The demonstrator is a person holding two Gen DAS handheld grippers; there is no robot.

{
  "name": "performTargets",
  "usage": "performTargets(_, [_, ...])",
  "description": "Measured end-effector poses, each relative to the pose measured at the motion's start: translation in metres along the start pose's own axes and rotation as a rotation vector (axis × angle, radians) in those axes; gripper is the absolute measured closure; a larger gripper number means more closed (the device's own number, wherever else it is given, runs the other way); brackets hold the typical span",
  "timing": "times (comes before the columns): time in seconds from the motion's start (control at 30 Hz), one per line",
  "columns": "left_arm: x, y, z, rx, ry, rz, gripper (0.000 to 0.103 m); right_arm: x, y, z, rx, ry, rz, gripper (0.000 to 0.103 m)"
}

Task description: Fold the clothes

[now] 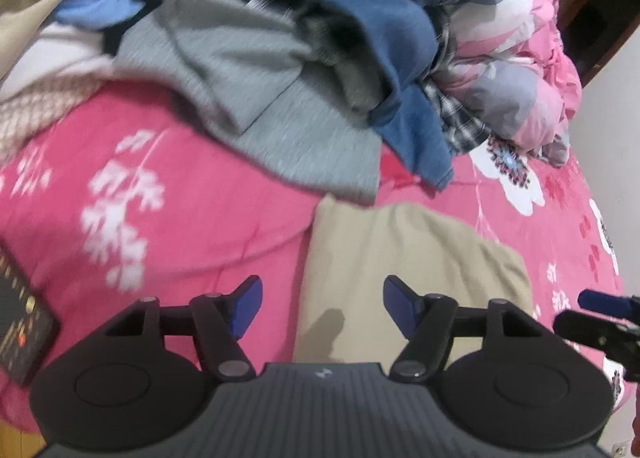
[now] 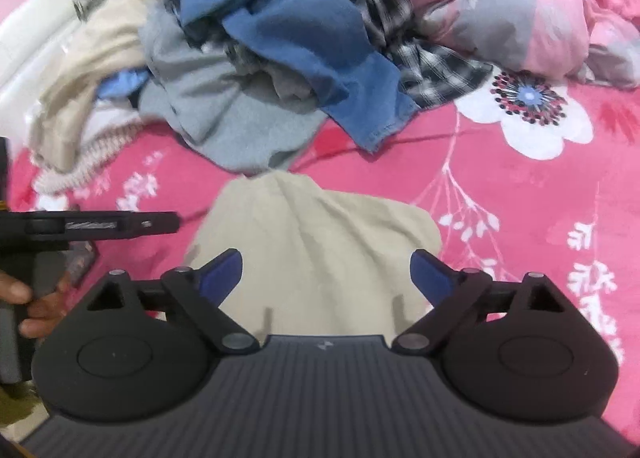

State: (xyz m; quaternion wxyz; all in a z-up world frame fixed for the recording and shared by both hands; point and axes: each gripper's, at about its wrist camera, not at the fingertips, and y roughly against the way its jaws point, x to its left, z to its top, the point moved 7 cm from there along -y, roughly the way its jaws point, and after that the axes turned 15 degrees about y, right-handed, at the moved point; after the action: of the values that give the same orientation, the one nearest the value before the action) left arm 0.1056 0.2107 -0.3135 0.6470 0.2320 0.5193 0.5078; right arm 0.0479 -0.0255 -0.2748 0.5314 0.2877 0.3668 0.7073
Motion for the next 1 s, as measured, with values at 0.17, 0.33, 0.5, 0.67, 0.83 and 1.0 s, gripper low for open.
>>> performTargets(0.17, [0.013,0.011,-0.024,0.033,0.032,0.022,0.017,0.016,-0.007,-0.007,0.060,0.012,0.015,0.007])
performTargets(0.33, [0.015,0.018,-0.037,0.016,0.050,0.010,0.009,0.024,-0.004,-0.004,0.035,-0.049,0.041,0.002])
performTargets(0.5, [0.011,0.021,-0.042,-0.007,0.034,0.030,0.004,0.032,-0.005,-0.007,0.040,-0.025,0.067,0.001])
performTargets(0.67, [0.007,0.023,-0.044,-0.026,0.003,0.053,0.002,0.040,-0.007,-0.014,0.081,0.112,0.006,0.002])
performTargets(0.83, [0.004,0.025,-0.046,-0.024,-0.021,0.068,0.002,0.049,-0.001,-0.018,0.073,0.165,0.014,0.002])
performTargets(1.0, [0.006,0.026,-0.047,-0.026,-0.006,0.065,0.002,0.054,0.000,-0.021,0.095,0.214,0.003,0.002])
